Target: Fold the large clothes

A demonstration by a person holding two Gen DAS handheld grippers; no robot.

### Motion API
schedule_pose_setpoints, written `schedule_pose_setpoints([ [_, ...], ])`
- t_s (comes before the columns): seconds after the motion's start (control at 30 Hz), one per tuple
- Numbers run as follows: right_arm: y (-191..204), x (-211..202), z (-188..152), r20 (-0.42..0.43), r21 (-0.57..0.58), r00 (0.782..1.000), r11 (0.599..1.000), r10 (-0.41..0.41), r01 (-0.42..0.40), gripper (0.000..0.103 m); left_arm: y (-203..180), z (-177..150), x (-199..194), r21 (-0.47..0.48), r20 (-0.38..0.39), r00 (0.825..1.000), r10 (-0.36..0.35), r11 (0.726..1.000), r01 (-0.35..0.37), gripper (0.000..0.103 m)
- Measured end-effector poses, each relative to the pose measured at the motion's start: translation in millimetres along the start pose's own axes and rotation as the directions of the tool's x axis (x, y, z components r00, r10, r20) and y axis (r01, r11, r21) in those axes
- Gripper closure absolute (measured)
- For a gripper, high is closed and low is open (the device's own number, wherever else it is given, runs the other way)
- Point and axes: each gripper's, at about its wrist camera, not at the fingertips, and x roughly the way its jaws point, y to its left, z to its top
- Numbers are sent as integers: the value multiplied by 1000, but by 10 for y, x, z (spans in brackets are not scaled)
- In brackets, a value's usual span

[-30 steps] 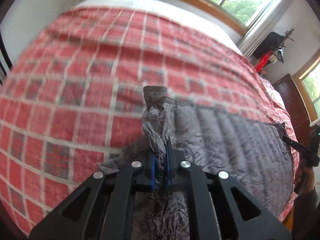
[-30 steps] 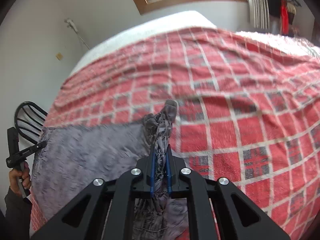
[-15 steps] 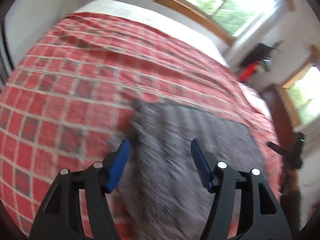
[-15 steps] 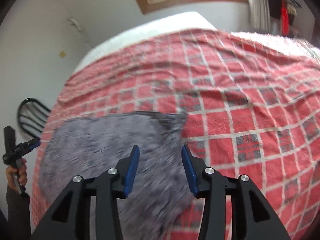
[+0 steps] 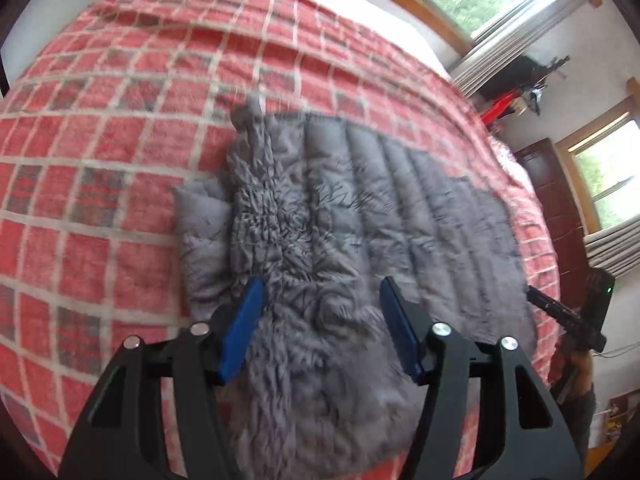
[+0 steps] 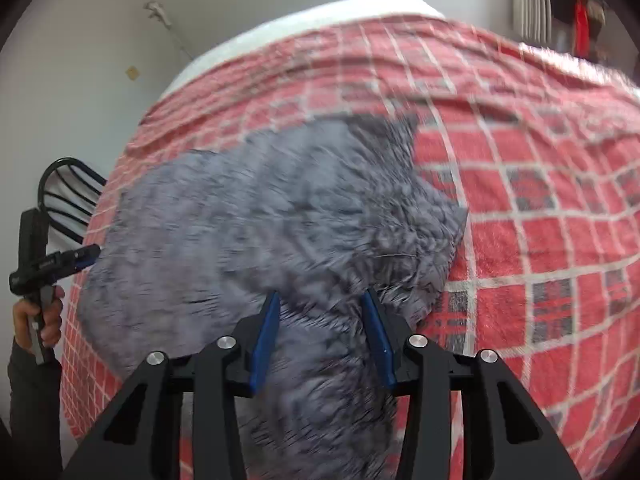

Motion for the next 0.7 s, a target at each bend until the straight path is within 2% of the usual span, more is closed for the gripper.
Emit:
schedule_pose_setpoints([
  [0.07, 243, -125, -115, 12, -63, 1000, 998, 11, -10, 55, 96, -22, -196, -19, 29, 1000, 3, 1000, -3, 22],
  [0.1, 432, -167, -198, 15, -115, 1000, 993, -3, 5, 49, 171, -30, -260, -27, 35, 999, 12, 1000, -11, 18],
  [0.17, 832, -175, -397, 14, -211, 1000, 977, -4, 7, 45, 369, -83, -342, -50, 25, 999, 34, 998, -32, 16],
  [0.23, 1161, -130, -592, -2, -276, 1000, 961, 12, -12, 43, 545, -151, -346, -89, 0, 1000, 15, 996, -14, 14],
  [0.3, 1596, -49, -788, -20, -362, 999, 932, 30, -36, 42, 667, -227, -306, -113, -26, 1000, -10, 994, 7, 14],
  [0.43, 2285, 70, -1122, -11, -474, 997, 878, 74, -70, 41, 734, -299, -162, -120, -2, 999, -33, 992, 32, 14],
  [0.5, 2566, 140, -1209, 25, -526, 997, 849, 68, -45, 36, 745, -283, -61, -141, 3, 998, -62, 988, 62, 14],
  [0.57, 2798, 256, -1233, 45, -567, 998, 824, 52, -17, 32, 709, -219, 112, -147, -23, 995, -97, 985, 92, 15],
  [0.63, 3009, 383, -1270, 46, -604, 998, 797, 44, -7, 32, 641, -155, 195, -125, -30, 995, -100, 988, 95, 16],
  [0.7, 3166, 469, -1318, 56, -635, 998, 773, 35, 9, 32, 565, -67, 275, -107, -51, 990, -132, 986, 126, 31],
])
